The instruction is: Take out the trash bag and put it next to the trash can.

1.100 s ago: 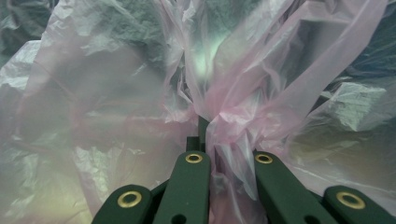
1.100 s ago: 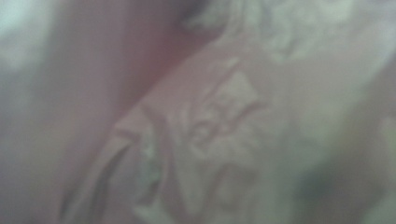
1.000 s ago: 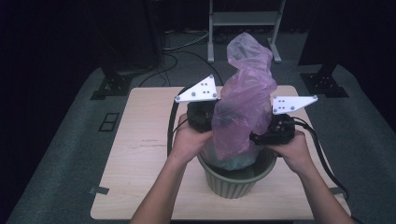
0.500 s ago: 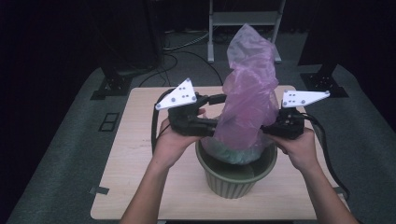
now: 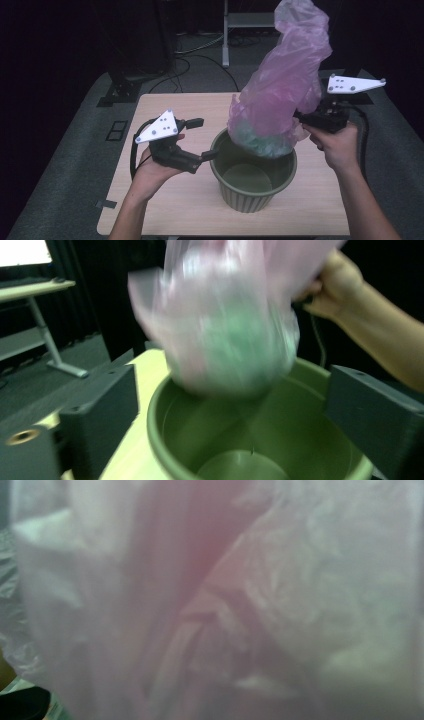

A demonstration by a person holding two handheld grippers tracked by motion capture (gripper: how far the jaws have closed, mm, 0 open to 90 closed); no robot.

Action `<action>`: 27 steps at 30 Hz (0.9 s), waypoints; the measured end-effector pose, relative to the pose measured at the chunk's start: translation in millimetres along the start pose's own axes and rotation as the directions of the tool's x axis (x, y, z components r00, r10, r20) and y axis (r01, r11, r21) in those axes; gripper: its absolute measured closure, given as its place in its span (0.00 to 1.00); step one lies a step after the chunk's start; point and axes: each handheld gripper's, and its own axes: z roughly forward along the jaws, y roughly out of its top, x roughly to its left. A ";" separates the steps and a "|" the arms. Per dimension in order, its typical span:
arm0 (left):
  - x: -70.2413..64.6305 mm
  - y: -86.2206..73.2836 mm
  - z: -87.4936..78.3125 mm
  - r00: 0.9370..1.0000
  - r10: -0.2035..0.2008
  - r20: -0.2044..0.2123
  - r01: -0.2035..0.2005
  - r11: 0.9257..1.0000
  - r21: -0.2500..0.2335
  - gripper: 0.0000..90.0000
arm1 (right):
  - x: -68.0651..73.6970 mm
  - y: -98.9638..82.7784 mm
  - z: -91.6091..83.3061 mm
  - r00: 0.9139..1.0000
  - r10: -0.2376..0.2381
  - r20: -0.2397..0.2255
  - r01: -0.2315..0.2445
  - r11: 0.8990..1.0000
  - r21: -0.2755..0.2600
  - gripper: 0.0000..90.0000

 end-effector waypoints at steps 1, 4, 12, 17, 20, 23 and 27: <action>0.2 -6.2 -2.6 1.000 -0.011 -0.004 0.011 1.000 0.003 0.04 | -1.6 3.0 -1.9 1.000 -0.003 0.010 0.003 1.000 -0.006 1.00; 0.0 -20.0 -7.4 1.000 -0.016 -0.016 0.016 1.000 0.025 0.00 | -7.4 12.2 -7.6 0.999 -0.002 0.045 0.003 1.000 -0.021 1.00; -0.4 -47.4 -17.5 0.999 -0.031 -0.037 0.033 0.999 0.035 0.00 | -27.6 26.8 -18.6 0.989 0.002 0.149 0.005 0.999 -0.045 1.00; 0.3 -66.2 -20.7 0.998 -0.039 -0.058 0.041 0.998 0.039 0.00 | -44.7 25.9 -19.2 0.973 -0.011 0.233 0.022 0.999 -0.047 1.00; -1.0 -77.9 -23.4 0.997 -0.040 -0.063 0.043 0.998 0.044 0.00 | -56.4 21.2 -20.2 0.959 -0.011 0.283 0.026 0.999 -0.047 1.00; -2.4 -86.8 -26.4 0.997 -0.048 -0.060 0.051 0.998 0.036 0.00 | -67.8 13.2 -19.5 0.949 0.014 0.314 -0.001 0.999 -0.044 1.00; -4.5 -97.6 -28.5 0.996 -0.067 -0.059 0.069 0.997 0.039 0.00 | -85.1 -4.7 -13.7 0.937 0.039 0.346 -0.034 0.999 -0.021 1.00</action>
